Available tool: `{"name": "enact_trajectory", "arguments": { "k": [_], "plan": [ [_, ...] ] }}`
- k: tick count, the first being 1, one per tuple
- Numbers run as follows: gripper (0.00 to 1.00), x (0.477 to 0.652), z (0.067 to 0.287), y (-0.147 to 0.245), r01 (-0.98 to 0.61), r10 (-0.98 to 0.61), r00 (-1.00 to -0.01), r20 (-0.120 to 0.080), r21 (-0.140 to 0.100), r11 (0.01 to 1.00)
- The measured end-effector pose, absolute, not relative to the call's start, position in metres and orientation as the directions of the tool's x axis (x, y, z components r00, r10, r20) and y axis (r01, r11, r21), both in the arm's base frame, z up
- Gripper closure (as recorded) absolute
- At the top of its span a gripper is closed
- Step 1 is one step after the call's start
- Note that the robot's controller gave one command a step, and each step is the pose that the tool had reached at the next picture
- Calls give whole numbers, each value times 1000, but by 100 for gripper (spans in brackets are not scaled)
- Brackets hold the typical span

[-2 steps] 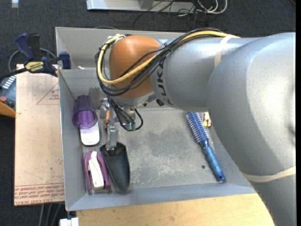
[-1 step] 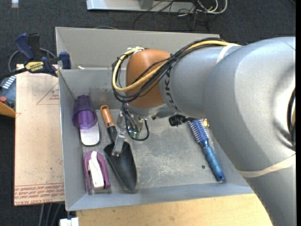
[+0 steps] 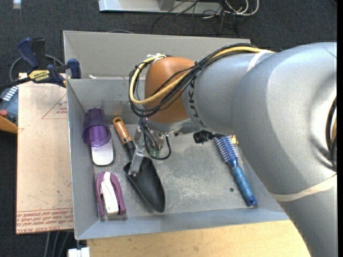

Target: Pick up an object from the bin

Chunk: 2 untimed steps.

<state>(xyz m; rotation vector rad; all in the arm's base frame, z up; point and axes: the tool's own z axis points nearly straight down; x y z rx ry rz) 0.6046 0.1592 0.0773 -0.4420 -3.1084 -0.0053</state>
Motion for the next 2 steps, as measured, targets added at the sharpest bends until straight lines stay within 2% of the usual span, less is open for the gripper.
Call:
{"name": "enact_trajectory", "arguments": {
  "k": [1,2],
  "plan": [
    [0,586,70,133,481,481,-877,12,1,877],
    [100,592,71,125,233,233,-972,0,5,972]
  ]
}}
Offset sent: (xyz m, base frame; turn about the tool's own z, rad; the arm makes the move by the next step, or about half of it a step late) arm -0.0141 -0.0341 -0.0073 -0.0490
